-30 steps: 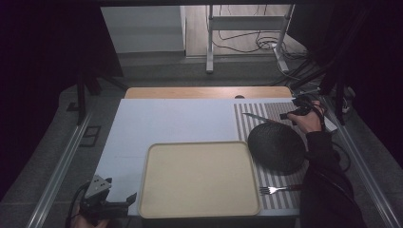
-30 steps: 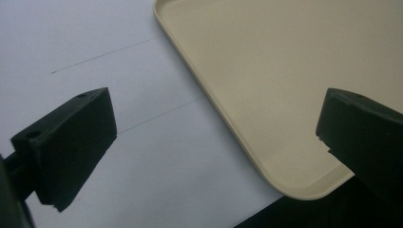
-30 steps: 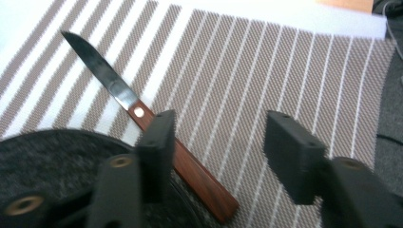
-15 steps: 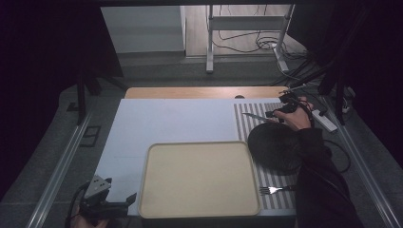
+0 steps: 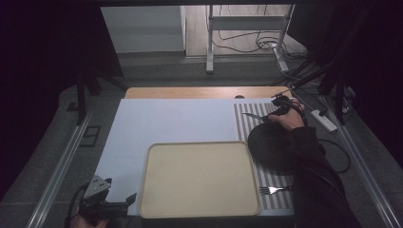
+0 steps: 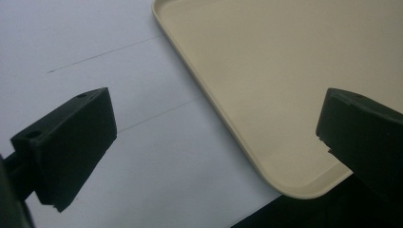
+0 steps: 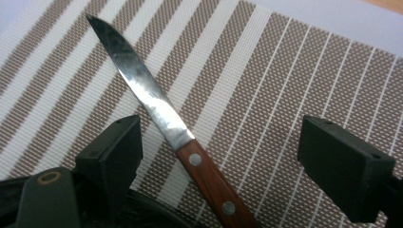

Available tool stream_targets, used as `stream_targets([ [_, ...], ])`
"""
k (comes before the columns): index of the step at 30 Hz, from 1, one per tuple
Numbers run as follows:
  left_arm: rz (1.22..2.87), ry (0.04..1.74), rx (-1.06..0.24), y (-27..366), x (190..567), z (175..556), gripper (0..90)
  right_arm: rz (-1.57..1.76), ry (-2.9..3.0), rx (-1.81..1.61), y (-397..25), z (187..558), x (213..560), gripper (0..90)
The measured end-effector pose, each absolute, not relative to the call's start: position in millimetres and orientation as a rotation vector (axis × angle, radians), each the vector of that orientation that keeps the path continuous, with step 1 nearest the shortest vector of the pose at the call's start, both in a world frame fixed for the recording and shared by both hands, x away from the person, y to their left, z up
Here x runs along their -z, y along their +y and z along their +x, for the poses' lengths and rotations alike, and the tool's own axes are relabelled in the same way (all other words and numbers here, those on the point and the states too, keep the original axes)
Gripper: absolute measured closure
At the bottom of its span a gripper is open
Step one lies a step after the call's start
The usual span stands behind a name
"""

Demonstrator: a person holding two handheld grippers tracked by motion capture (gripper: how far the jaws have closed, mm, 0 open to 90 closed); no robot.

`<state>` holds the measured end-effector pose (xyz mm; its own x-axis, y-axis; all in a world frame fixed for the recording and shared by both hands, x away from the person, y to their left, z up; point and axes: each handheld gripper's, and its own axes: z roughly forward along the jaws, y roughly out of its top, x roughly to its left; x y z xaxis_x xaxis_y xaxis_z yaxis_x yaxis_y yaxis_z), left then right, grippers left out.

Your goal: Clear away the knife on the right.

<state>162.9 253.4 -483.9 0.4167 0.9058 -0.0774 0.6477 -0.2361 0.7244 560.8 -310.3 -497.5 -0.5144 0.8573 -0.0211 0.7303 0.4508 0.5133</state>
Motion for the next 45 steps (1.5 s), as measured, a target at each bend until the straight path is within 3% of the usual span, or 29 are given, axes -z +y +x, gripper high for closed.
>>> stream_targets([
  [8, 1.979, 1.315, -0.474, 253, 484, 163, 0.0, 1.359, 2.438, -0.663, -321, 563, 502, 26.0],
  [12, 1.979, 1.315, -0.474, 253, 484, 163, 0.0, 1.308, 2.443, -0.656, -326, 562, 500, 39.0],
  [15, 1.982, 1.314, -0.474, 253, 484, 163, 0.0, 1.255, 2.464, -0.665, -329, 561, 498, 64.7],
  [16, 1.983, 1.314, -0.474, 253, 484, 163, 0.0, 1.242, 2.474, -0.679, -330, 560, 498, 66.6],
  [17, 1.981, 1.315, -0.474, 253, 484, 163, 0.0, 1.231, 2.477, -0.679, -330, 560, 498, 76.5],
  [45, 1.968, 1.320, -0.465, 255, 484, 163, 0.0, 1.268, 2.366, -0.721, -358, 551, 475, 78.4],
])
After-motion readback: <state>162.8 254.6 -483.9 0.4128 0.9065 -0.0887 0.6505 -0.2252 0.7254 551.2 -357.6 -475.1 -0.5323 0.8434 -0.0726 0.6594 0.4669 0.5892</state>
